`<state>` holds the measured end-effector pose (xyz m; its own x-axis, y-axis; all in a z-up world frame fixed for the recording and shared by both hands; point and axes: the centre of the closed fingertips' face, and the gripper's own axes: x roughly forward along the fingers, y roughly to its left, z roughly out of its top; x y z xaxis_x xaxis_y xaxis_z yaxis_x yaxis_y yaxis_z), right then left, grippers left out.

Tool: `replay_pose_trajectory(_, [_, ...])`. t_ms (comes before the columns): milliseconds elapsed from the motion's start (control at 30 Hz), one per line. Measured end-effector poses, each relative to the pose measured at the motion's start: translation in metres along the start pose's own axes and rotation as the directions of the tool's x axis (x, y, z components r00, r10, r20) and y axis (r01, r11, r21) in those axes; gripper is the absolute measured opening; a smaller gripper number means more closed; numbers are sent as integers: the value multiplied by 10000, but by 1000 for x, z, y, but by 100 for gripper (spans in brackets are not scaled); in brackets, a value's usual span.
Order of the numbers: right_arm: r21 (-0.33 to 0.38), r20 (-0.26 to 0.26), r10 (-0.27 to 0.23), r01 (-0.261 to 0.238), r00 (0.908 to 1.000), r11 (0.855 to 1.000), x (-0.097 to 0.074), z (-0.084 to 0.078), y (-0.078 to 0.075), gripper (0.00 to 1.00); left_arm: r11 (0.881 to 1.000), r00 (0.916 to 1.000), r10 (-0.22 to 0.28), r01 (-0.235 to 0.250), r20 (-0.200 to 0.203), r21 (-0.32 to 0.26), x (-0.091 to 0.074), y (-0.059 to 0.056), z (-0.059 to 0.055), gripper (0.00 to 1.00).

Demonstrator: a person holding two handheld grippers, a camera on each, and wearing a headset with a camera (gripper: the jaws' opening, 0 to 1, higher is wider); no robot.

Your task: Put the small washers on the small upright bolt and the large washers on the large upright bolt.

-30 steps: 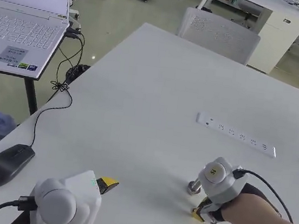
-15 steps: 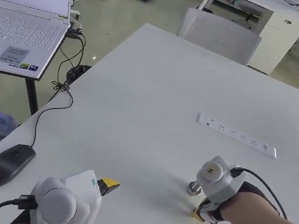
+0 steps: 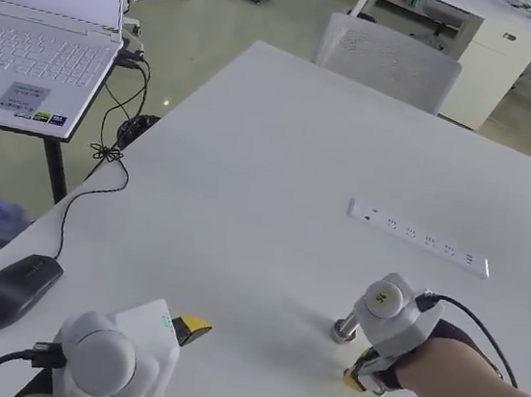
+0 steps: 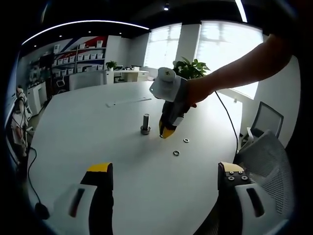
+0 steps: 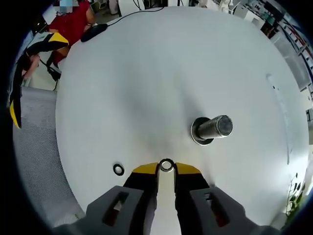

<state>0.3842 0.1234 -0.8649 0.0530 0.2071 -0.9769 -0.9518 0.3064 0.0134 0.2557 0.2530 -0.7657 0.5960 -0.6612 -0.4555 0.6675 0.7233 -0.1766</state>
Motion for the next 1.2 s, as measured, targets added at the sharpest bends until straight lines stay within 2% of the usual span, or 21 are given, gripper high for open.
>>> replay_pose_trajectory(267, [149,102,98,-100,9999,9998,-20,0,4,13,9999,10000,-91,91,5,140,2,-4,6,88])
replay_pose_trajectory(533, [235,203,-58,53,9998,9997,-38,-6,-4,13,9999,9998,-14,11,207,141,1,-3,15,90])
replay_pose_trajectory(767, [251,397,-158,148,9991,9996,-53,-7,-5,13,9997,9998,98,-102,187,201,1,-5,16,94])
replay_pose_trajectory(867, [258,400,-136,126,9991,9996,-56,-7,-4,13,9999,9995,152,-154,262,73,1,-5,16,100])
replay_pose_trajectory(1200, [325,267,-200,191,9994,9993,-59,-20,-9,13,9996,9995,258,-260,189,135,-3,-7,14,99])
